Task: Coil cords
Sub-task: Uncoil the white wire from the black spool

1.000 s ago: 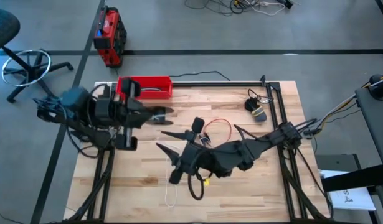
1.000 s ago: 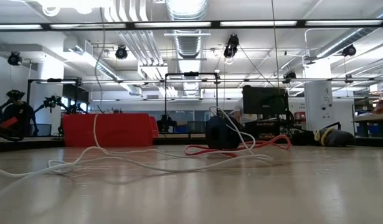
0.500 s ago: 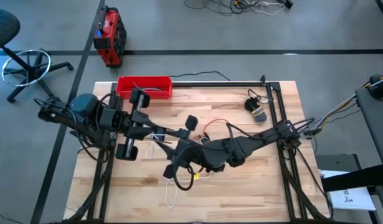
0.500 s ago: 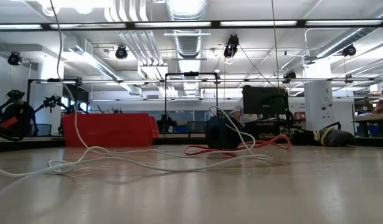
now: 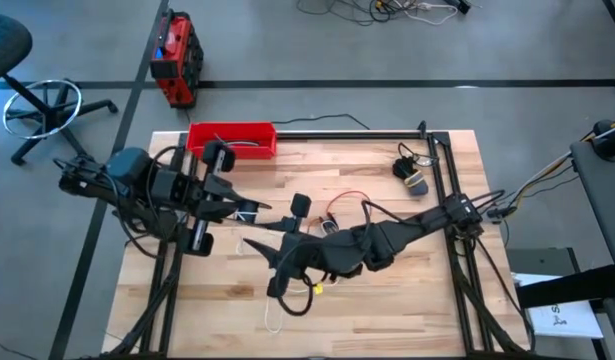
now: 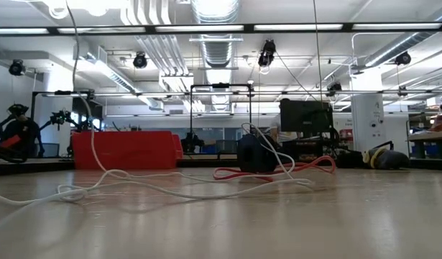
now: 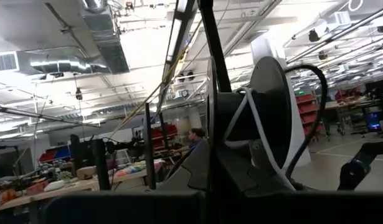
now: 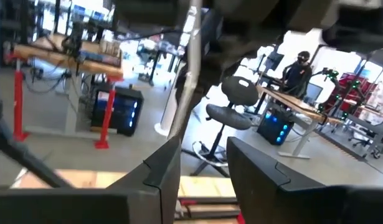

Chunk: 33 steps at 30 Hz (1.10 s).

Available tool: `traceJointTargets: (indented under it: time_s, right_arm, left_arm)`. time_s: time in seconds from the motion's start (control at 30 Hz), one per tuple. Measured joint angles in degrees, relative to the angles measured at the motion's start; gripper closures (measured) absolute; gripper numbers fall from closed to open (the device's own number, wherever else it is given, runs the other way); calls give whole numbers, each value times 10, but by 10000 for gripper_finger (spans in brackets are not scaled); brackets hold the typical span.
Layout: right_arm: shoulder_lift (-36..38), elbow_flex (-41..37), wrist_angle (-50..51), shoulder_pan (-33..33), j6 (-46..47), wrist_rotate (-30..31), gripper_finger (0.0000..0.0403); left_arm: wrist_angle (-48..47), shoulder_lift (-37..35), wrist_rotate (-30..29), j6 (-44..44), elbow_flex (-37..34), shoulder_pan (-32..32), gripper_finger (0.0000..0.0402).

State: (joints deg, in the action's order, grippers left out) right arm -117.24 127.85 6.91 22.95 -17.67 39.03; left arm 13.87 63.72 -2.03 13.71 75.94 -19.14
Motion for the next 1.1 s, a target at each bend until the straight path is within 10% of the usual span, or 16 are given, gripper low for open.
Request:
traceJointTargets:
  time_s: [0.57, 1.1]
  right_arm:
    - [0, 5, 9, -21, 50, -73, 257]
    - [0, 3, 12, -24, 64, -106, 393]
  left_arm:
    - [5, -4, 16, -8, -10, 0, 401]
    - [-12, -5, -86, 75, -11, 0, 401]
